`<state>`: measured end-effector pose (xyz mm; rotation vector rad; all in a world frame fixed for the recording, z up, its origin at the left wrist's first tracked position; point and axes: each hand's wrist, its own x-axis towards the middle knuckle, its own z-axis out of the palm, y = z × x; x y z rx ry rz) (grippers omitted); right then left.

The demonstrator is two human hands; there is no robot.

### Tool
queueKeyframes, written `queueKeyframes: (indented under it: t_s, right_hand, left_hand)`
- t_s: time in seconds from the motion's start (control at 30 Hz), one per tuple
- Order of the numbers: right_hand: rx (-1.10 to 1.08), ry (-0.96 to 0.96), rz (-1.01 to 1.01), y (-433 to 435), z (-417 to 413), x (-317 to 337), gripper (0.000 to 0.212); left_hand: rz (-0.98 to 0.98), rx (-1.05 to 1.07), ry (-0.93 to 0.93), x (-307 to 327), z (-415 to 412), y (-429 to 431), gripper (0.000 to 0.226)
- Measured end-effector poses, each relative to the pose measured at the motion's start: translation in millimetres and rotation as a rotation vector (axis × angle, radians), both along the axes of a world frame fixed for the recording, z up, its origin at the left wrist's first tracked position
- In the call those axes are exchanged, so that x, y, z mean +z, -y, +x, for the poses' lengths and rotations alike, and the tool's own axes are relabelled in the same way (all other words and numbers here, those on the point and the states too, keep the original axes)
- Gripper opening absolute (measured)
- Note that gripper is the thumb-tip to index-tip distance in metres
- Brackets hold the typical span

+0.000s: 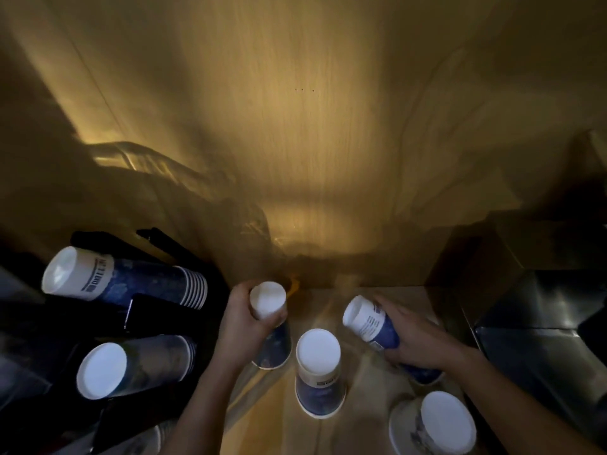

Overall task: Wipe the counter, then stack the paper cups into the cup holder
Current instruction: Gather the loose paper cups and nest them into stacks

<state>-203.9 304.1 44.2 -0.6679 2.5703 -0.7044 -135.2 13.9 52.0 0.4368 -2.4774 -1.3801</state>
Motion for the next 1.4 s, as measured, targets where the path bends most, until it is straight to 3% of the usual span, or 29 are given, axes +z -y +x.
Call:
queueKeyframes:
  t_s: [0.2, 0.37, 0.53, 0.63, 0.73, 0.97, 1.1, 1.2, 1.3, 1.4]
  right_hand:
    - [-0.070, -0.223, -0.076, 8.1, 0.1, 30.1, 0.108]
    - [-0.148, -0.344, -0.462, 23.4, -5.3, 67.4, 0.090]
    - [-0.003, -0.552, -0.705, 57.7, 0.7, 86.3, 0.097]
    - [0.071, -0.576, -0.820, 83.4, 2.6, 90.2, 0.091]
    - [0.104, -0.476, -0.872, 105.3, 3.2, 88.6, 0.087]
    - [0.140, -0.085, -0.595, 134.9, -2.1, 60.8, 0.083]
    - [0.333, -0.148, -0.237, 131.2, -12.9, 42.3, 0.061]
    - [0.453, -0.074, -0.064, 128.5, -20.0, 32.3, 0.062]
    - [0.455, -0.067, -0.078, 131.1, -25.2, 32.7, 0.057]
    - [0.458, -0.062, -0.098, 136.8, -26.2, 37.1, 0.049]
  left_hand:
    - [0.085, 0.008, 0.002, -11.4, 6.9, -1.3, 0.063]
    - [0.152, 0.006, -0.014, -14.4, 12.6, -3.7, 0.057]
    - [0.197, 0.065, -0.038, -22.0, 12.1, -9.7, 0.059]
    - [0.193, 0.038, -0.039, -20.9, 13.7, -11.5, 0.056]
    - [0.175, -0.002, -0.019, -19.8, 17.1, -8.7, 0.054]
    - [0.273, -0.037, 0.089, -21.9, 25.5, -2.8, 0.070]
    - [0.107, -0.094, 0.120, -29.9, 32.0, 7.0, 0.058]
    - [0.236, 0.172, 0.211, -26.9, 31.3, 12.2, 0.049]
    - [0.241, 0.217, -0.007, -14.6, 28.4, 12.7, 0.029]
    - [0.102, 0.120, -0.117, 1.4, 21.8, 9.6, 0.030]
